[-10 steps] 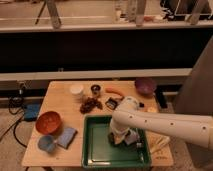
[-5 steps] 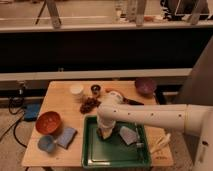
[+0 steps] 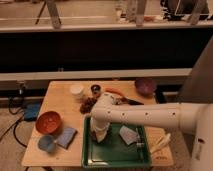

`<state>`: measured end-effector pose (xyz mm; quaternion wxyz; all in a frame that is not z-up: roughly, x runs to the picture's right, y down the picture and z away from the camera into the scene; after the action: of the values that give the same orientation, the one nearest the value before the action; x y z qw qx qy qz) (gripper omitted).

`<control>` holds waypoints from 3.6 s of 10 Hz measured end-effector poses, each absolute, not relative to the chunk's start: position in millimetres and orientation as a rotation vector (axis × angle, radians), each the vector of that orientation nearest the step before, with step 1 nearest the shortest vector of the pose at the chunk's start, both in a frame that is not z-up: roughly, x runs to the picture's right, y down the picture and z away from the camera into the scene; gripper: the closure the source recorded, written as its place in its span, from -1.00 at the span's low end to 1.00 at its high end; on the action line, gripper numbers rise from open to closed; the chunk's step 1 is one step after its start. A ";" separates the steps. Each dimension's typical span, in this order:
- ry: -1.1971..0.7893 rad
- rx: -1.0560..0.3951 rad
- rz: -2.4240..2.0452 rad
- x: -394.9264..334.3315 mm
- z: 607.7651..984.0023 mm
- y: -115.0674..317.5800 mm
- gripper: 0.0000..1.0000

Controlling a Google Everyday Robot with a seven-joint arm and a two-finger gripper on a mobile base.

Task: Wipe tray with eraser

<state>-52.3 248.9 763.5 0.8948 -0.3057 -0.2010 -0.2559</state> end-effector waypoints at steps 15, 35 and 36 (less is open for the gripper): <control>-0.502 -0.703 -0.666 -52.5 743.5 300.2 1.00; -0.370 -0.723 -0.488 23.9 746.0 281.4 1.00; -0.375 -0.753 -0.515 21.0 740.8 295.0 1.00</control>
<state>21.0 295.0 740.8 0.8808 -0.3615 -0.1802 -0.2472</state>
